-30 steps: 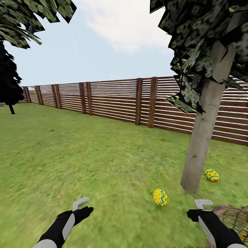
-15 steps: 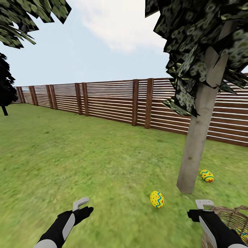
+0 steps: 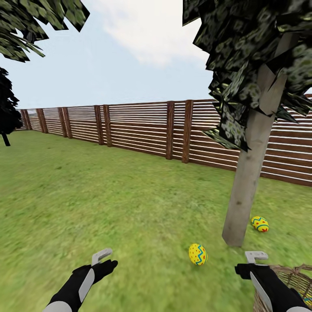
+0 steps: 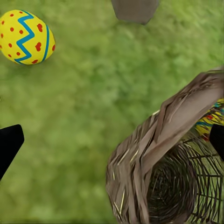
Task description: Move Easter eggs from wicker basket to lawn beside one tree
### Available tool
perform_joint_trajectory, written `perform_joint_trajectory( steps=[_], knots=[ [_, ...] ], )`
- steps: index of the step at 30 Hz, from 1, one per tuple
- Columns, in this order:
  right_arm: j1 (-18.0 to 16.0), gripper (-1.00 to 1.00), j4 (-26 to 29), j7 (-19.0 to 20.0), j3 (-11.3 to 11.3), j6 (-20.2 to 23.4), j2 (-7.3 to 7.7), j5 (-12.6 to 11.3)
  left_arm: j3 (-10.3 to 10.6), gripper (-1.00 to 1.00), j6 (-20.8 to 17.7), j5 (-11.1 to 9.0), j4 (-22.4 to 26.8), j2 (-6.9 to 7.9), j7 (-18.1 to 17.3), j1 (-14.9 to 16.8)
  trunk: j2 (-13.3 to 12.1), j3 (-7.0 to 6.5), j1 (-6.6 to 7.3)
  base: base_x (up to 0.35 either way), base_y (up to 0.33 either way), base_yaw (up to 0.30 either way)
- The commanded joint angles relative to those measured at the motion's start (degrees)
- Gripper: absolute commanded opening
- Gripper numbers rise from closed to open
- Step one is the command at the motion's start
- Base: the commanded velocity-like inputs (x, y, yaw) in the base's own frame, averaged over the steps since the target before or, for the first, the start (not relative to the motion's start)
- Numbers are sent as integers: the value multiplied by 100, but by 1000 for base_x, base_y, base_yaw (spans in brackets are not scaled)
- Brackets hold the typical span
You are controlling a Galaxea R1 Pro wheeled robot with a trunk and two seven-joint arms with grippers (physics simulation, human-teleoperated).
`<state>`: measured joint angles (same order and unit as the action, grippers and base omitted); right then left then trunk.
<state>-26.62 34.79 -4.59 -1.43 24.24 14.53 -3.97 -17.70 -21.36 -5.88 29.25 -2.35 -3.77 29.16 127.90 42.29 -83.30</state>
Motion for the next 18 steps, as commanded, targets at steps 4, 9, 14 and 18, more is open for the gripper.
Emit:
perform_joint_trajectory(
  steps=[4,9,14,18],
  knots=[
    [-1,100,10,-33,-11,28,7,-43,-27,100,-29,-29,-183,-7,-18,2,-159,-44,90,0,0,-63],
    [-1,100,10,-33,19,28,33,-43,-23,100,-26,-28,-260,-9,-13,2,-359,-104,199,0,0,-122],
    [-1,100,-68,-29,24,23,26,-48,-28,100,-34,-27,-275,-91,0,2,-560,-167,309,0,0,-210],
    [-1,100,-128,-25,16,28,-34,-47,-41,100,-30,-23,-536,-42,-13,2,-720,-220,397,0,0,-233]
  ],
)
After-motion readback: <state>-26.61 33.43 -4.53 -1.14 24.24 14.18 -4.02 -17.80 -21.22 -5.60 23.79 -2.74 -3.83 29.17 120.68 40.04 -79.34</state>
